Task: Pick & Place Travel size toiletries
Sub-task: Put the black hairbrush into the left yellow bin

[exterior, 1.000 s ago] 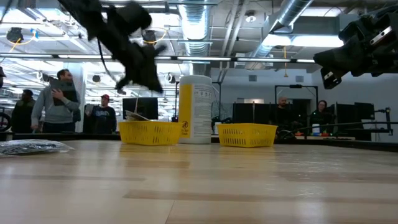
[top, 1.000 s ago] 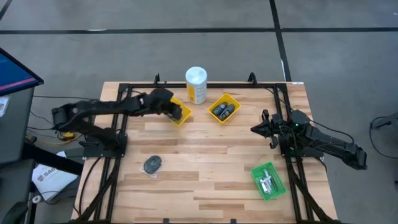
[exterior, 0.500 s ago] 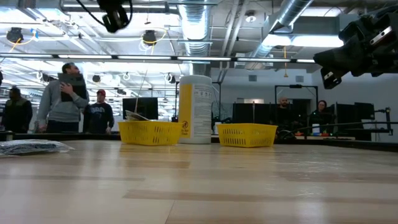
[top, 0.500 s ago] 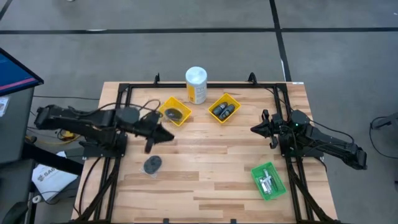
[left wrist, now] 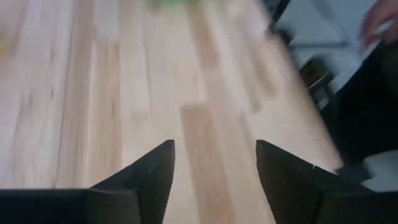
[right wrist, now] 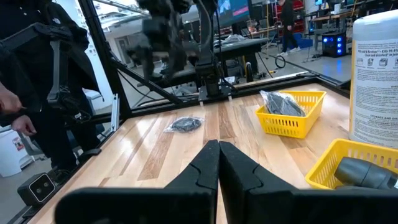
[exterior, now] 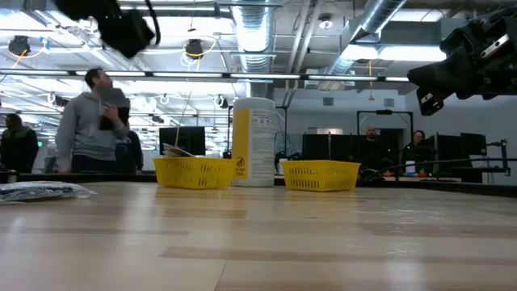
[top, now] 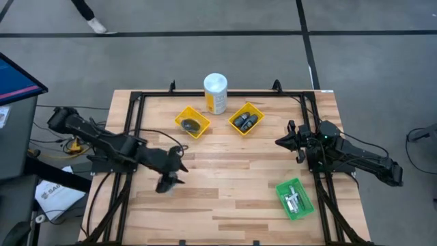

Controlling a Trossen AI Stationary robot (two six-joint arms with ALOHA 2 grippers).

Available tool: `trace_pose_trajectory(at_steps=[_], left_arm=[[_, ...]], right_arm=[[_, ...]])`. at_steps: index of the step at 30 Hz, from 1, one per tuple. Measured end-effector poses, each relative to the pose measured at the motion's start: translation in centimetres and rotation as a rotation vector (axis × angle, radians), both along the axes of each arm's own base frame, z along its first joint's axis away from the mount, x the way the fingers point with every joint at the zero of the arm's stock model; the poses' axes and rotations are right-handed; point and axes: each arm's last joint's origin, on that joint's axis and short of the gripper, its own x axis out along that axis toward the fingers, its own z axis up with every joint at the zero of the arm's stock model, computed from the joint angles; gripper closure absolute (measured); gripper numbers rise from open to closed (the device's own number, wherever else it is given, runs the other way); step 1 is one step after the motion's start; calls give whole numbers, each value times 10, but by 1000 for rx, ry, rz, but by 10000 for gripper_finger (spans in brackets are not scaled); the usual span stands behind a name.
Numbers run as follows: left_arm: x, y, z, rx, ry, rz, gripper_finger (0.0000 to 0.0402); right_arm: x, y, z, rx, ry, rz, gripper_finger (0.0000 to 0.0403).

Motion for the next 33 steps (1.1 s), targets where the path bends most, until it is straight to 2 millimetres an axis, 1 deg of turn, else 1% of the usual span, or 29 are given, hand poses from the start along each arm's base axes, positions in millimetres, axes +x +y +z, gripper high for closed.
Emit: trace_pose_trajectory(at_steps=[3, 6, 12, 14, 19, 22, 26, 31, 33], left_arm=[[6, -2, -19, 34, 132, 25, 171], [13, -3, -38, 58, 248, 114, 162], [23, -6, -74, 59, 444, 253, 160], [23, -6, -84, 80, 514, 275, 161], [24, -6, -107, 147, 601, 308, 163], [16, -3, -121, 138, 661, 374, 163], [10, 0, -129, 117, 676, 430, 164], [9, 0, -131, 117, 681, 430, 166], [8, 0, -131, 117, 681, 432, 174]], right_arm=[[0, 0, 0, 0, 0, 0, 403], [0, 0, 0, 0, 0, 0, 403], [0, 0, 0, 0, 0, 0, 403], [0, 0, 0, 0, 0, 0, 403], [0, 0, 0, 0, 0, 0, 403], [0, 0, 0, 0, 0, -1, 403], [0, 0, 0, 0, 0, 0, 403], [0, 0, 0, 0, 0, -1, 403], [0, 0, 0, 0, 0, 0, 403]])
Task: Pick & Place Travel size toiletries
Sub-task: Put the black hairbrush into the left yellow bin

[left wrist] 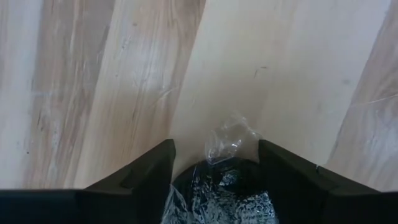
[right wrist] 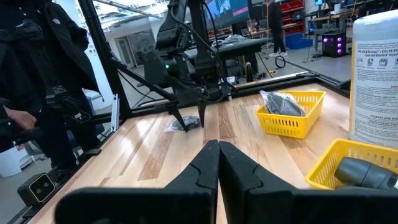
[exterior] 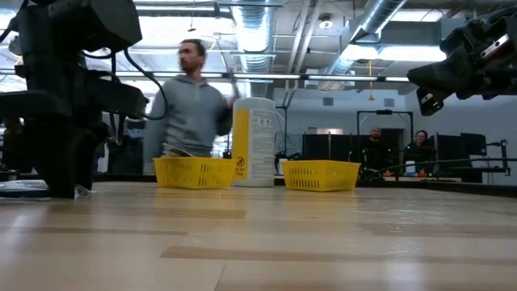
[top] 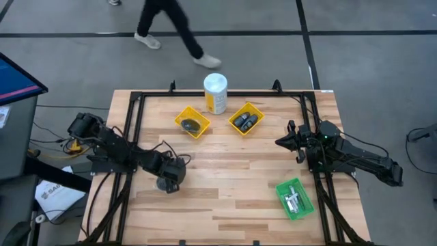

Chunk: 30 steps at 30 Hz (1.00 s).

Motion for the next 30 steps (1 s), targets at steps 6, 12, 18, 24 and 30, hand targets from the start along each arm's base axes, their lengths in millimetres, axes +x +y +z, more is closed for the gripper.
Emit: trace_pose_trajectory(at_steps=[6, 12, 18, 24, 30], left_arm=[[-1, 1, 0, 8, 6, 5, 247], [-4, 2, 9, -2, -42, 18, 333], [-5, 6, 24, -29, -117, 38, 396], [-6, 15, 43, -76, -230, 139, 397], [-8, 31, 79, -141, -502, 320, 400]], right_arm=[[0, 0, 0, 0, 0, 0, 403], [0, 0, 0, 0, 0, 0, 403], [0, 0, 0, 0, 0, 0, 403], [0, 0, 0, 0, 0, 0, 403], [0, 0, 0, 0, 0, 0, 403]])
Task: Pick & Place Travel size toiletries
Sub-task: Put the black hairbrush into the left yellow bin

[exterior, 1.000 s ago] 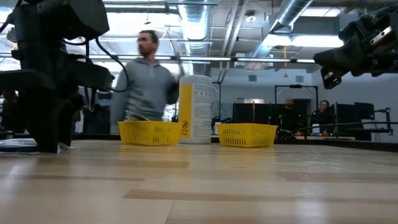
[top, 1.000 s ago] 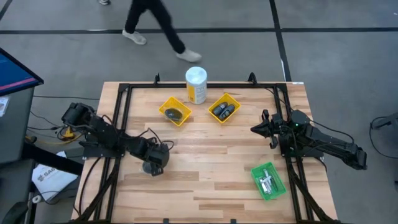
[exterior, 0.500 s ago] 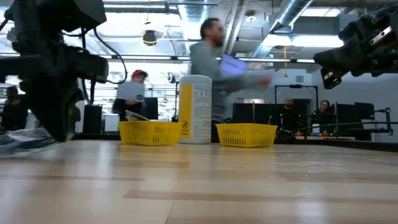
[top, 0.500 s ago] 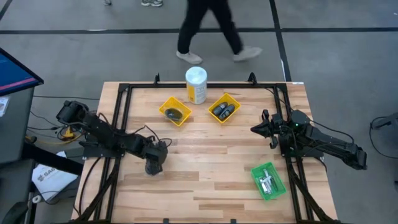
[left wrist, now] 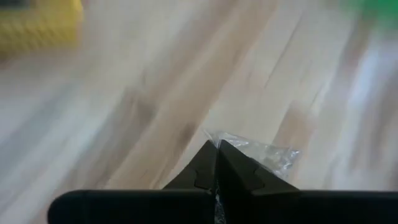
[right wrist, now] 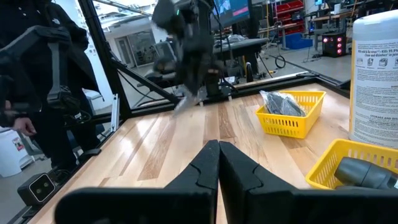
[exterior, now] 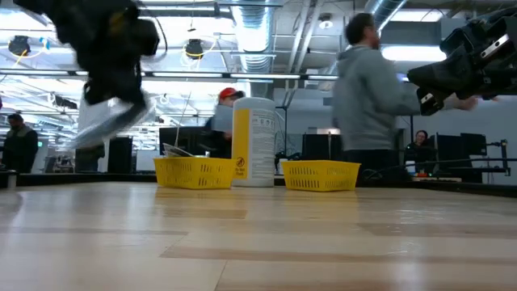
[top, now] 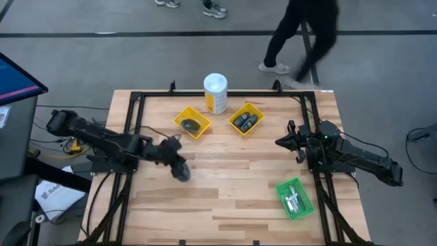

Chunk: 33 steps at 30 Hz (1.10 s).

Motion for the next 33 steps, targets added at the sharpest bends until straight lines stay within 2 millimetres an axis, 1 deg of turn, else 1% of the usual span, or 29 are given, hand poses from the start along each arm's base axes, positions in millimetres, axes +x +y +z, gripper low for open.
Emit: trace_pose_trajectory(at_steps=[4, 8, 11, 14, 18, 23, 26, 29, 31, 33], left_arm=[[-6, 13, 32, -19, -256, 148, 400], [-17, 25, 64, -12, -514, 270, 400], [-27, 34, 84, -22, -673, 345, 400], [-35, 40, 98, -38, -792, 394, 399], [-40, 47, 105, -30, -844, 444, 399], [-34, 59, 102, 29, -841, 540, 399], [-25, 68, 101, 154, -824, 557, 399], [-15, 79, 98, 314, -766, 537, 399], [-9, 87, 91, 396, -696, 530, 399], [-3, 95, 84, 436, -636, 541, 399]], right_arm=[[0, 0, 0, 0, 0, 0, 403], [0, 0, 0, 0, 0, 0, 403], [0, 0, 0, 0, 0, 0, 403], [0, 0, 0, 0, 0, 0, 403], [0, 0, 0, 0, 0, 0, 403], [0, 0, 0, 0, 0, 0, 403], [0, 0, 0, 0, 0, 0, 403], [0, 0, 0, 0, 0, 0, 403], [0, 0, 0, 0, 0, 0, 403], [0, 0, 0, 0, 0, 0, 403]])
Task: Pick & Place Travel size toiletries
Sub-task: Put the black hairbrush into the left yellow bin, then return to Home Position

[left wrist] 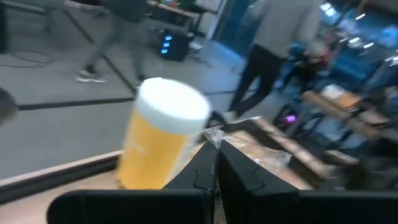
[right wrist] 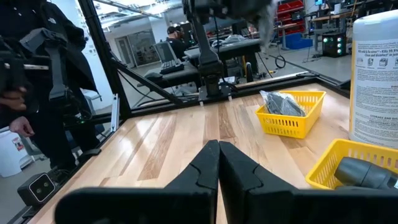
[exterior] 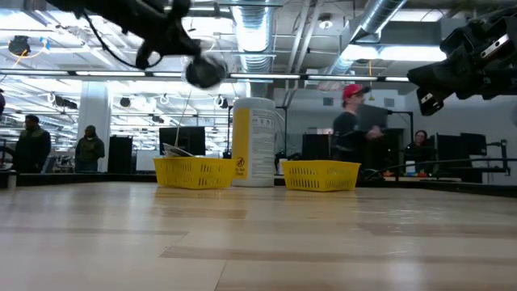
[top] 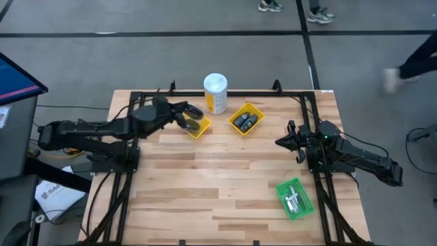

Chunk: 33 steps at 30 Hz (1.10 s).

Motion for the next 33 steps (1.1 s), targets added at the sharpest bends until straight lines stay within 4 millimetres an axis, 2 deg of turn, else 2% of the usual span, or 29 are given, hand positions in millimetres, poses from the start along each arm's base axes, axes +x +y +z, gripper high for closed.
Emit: trace_pose_trajectory(at_steps=[10, 16, 22, 33], left_arm=[[32, 35, -54, 44, 366, 77, 399], [41, 43, -75, 21, 463, 85, 399], [42, 44, -79, 17, 475, 84, 380], [38, 41, -66, 17, 408, 60, 249]], right_arm=[[0, 0, 0, 0, 0, 0, 403], [0, 0, 0, 0, 0, 0, 403], [0, 0, 0, 0, 0, 0, 403], [0, 0, 0, 0, 0, 0, 403]])
